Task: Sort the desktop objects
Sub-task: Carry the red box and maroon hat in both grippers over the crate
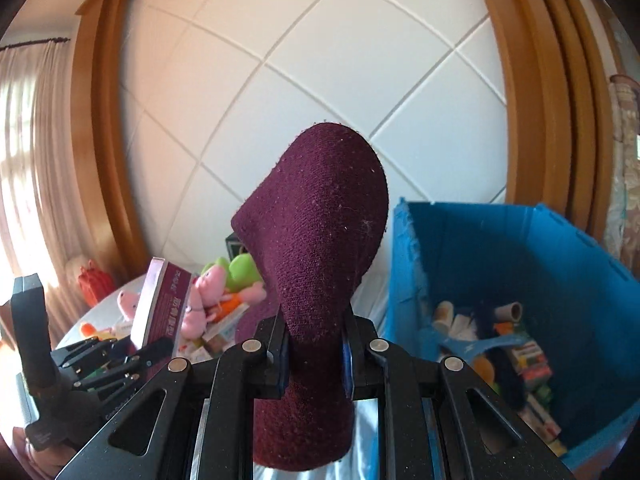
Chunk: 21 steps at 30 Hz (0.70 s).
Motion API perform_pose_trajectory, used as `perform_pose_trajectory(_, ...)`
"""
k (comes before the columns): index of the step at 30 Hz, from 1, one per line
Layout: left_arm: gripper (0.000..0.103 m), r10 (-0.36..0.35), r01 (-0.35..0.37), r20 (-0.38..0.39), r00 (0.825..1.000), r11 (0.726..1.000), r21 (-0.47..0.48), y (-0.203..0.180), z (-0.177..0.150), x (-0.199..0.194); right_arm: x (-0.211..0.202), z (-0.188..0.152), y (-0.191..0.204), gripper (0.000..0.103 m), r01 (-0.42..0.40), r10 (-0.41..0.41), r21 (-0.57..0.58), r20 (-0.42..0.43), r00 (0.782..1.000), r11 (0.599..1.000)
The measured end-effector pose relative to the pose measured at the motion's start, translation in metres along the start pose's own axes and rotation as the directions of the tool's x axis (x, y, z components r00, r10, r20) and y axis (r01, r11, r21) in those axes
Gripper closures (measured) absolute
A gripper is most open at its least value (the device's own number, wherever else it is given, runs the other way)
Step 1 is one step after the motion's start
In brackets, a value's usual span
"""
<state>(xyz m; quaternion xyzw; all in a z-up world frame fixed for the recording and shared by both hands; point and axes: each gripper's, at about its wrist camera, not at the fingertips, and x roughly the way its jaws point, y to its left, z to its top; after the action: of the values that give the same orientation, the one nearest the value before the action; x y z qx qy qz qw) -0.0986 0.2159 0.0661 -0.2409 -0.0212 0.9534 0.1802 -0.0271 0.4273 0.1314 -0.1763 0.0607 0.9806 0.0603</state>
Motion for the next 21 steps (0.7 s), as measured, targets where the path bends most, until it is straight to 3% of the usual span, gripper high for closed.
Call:
perform_pose_trajectory(6, 0.079, -0.103, 0.098, 0.089, 0.991, 0.993, 0.059, -0.076, 0.043, -0.017, -0.042, 0.023, -0.065, 0.084, 0.118, -0.122, 0.042, 0.094, 0.988, 0.992)
perform_pose_trajectory(9, 0.079, -0.146, 0.138, 0.097, 0.984, 0.986, 0.090, -0.118, 0.056, -0.019, -0.057, 0.027, -0.098, 0.084, 0.189, -0.195, 0.057, 0.117, 0.974, 0.980)
perform_pose_trajectory(15, 0.079, -0.212, 0.203, 0.069, 0.975, 0.972, 0.121, -0.194, 0.072, -0.010, -0.062, 0.025, -0.160, 0.084, 0.312, -0.315, 0.048, 0.095, 0.944, 0.949)
perform_pose_trajectory(21, 0.079, -0.229, 0.228, -0.013, 0.973, 0.962, 0.149, -0.255, 0.084, 0.021, -0.049, 0.019, -0.215, 0.084, 0.357, -0.357, 0.023, 0.022, 0.934, 0.934)
